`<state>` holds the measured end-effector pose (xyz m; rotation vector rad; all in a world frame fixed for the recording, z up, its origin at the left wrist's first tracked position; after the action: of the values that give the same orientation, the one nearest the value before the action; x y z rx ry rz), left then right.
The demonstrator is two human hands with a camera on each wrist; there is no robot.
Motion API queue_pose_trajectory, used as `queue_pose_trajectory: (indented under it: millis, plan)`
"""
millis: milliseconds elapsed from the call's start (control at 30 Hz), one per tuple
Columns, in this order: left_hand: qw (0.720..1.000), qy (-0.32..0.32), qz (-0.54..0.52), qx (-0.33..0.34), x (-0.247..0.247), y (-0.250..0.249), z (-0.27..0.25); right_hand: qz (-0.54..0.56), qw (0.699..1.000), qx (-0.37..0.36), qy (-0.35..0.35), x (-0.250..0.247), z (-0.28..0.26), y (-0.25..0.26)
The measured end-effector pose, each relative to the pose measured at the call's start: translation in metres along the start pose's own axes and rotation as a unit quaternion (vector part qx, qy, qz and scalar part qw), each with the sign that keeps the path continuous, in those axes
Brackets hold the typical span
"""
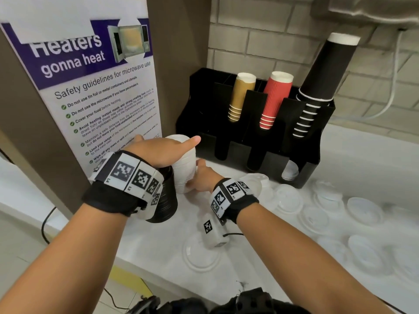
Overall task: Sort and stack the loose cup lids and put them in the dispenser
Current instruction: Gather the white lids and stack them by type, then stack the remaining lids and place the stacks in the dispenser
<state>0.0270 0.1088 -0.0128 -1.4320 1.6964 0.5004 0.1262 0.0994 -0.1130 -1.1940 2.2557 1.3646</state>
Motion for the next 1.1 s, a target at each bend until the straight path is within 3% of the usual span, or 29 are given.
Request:
queue_pose_trajectory:
  millis: [100, 200, 300, 767, 867, 933, 1033, 1100]
  plan:
    - [1.000, 0.002, 0.008, -0.003, 0.000, 0.000, 0.002, -0.023, 1.000, -0.011, -0.013, -0.005, 0.002, 0.005]
    - [1.000, -0.001, -0.009, 0.005, 0.000, 0.001, 0.003, 0.061, 0.996, -0.057, -0.037, -0.010, 0.003, 0.008]
    - [1.000, -0.001, -0.023, 0.007, 0.000, 0.002, 0.004, 0.069, 0.992, -0.090, -0.047, -0.010, 0.006, 0.014]
    - [0.999, -0.012, -0.017, 0.029, -0.003, -0.001, -0.006, 0.063, 0.992, -0.103, -0.023, -0.011, 0.003, 0.020]
    - [0.994, -0.041, -0.055, 0.087, -0.011, -0.007, -0.013, 0.050, 0.994, -0.094, -0.022, -0.017, -0.005, 0.016]
    - [0.982, -0.093, -0.096, 0.134, -0.024, -0.014, -0.021, 0.037, 0.994, -0.093, -0.042, -0.033, -0.015, 0.014]
    - [0.932, -0.173, -0.174, 0.267, -0.042, -0.037, -0.040, 0.062, 0.988, -0.079, -0.115, -0.081, -0.036, -0.005]
    - [0.889, -0.183, -0.224, 0.355, -0.044, -0.054, -0.051, 0.056, 0.976, -0.056, -0.205, -0.127, -0.059, -0.026]
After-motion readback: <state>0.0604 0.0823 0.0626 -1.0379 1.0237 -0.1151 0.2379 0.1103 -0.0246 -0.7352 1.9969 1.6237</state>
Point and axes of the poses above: each hand's wrist, its own z-axis towards the middle knuckle, its own x-axis out of the palm, y = z × x, the point moved 9 cm from there along z, towards the middle knuckle, and after that the axes turned 15 degrees about y, right-handed, at the moved point
